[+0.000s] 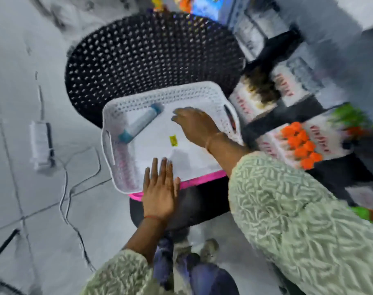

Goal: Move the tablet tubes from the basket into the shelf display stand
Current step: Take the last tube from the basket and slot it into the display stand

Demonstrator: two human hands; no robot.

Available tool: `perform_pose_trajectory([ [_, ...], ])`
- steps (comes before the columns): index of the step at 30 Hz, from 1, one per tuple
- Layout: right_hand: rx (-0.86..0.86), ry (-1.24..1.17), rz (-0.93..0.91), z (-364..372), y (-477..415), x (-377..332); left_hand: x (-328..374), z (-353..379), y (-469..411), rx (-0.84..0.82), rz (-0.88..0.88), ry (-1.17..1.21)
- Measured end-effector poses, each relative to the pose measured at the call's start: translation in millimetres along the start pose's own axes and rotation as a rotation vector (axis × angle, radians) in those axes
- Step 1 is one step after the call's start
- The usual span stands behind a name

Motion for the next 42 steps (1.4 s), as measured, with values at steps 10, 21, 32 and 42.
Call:
perform_pose_trajectory([
  [10,-0.085,-0.03,0.078,66,-64,-13,-3,6,2,0.023,-0.027,-0.084],
  [21,0.343,-1.679,0.81,-87,150,70,30,-12,-22,-0.131,-0.054,0.082],
  [32,0.943,-0.555,0.99,-355,350,135,333,-107,-93,0.136,0.595,0.489],
  [42,0.743,0.0,1.116,-445,418,162,414,-97,-44,-0.051,0.846,0.507],
])
Point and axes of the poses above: each hand's wrist, its own y-axis away from the middle knuckle, its own z-axis out of the palm, x = y × z, the point moved 7 cm from there along -y, towards the middle knuckle, and after that the axes turned 8 degrees about x, right-handed, at the moved point
